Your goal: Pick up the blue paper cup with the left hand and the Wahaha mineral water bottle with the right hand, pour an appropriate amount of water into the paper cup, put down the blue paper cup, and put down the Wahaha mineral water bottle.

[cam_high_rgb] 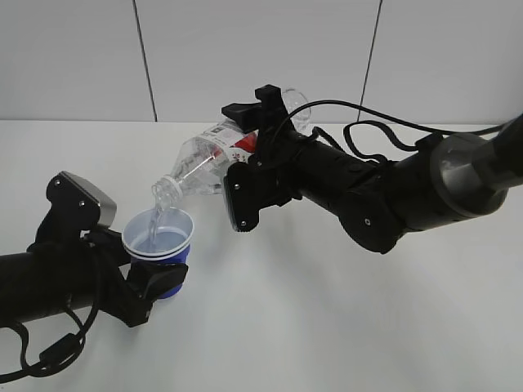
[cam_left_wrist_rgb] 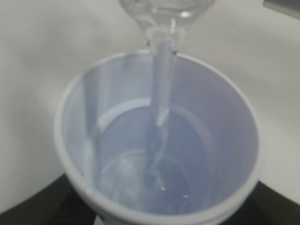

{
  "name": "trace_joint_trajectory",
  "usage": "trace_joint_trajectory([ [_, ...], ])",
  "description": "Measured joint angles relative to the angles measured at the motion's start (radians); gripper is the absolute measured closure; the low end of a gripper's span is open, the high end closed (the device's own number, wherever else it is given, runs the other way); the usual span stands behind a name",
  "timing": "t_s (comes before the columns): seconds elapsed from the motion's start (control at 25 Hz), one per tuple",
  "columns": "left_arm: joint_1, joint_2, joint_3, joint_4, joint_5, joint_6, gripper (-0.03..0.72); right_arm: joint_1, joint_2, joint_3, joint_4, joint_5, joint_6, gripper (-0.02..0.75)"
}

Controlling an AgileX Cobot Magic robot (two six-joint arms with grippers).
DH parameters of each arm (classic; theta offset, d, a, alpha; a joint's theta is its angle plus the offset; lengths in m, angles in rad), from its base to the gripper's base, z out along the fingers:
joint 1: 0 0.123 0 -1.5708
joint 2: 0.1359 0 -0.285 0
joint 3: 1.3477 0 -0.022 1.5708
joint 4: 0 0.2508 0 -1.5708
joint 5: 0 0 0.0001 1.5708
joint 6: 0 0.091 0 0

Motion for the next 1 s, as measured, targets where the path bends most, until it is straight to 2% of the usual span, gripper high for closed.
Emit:
trace_joint_trajectory([
  [0.16,0.000,0.000,0.000,0.000,0.000,0.000,0.188,0.000,0.000,0.000,0.004,-0.004,0.003,0.243],
  [0.4,0.000,0.000,0.000,0.000,-0.002,0.000,0.188,0.000,0.000,0.000,0.010,-0.006,0.139,0.243],
  [0.72,0.000,0.000,0.000,-0.038,-0.008,0.000,0.188,0.000,0.000,0.000,0.012,-0.006,0.393,0.243],
  [1.0,0.000,0.000,0.000,-0.132,-0.059,0.000,0.189,0.000,0.000,0.000,0.027,-0.006,0.760,0.243],
])
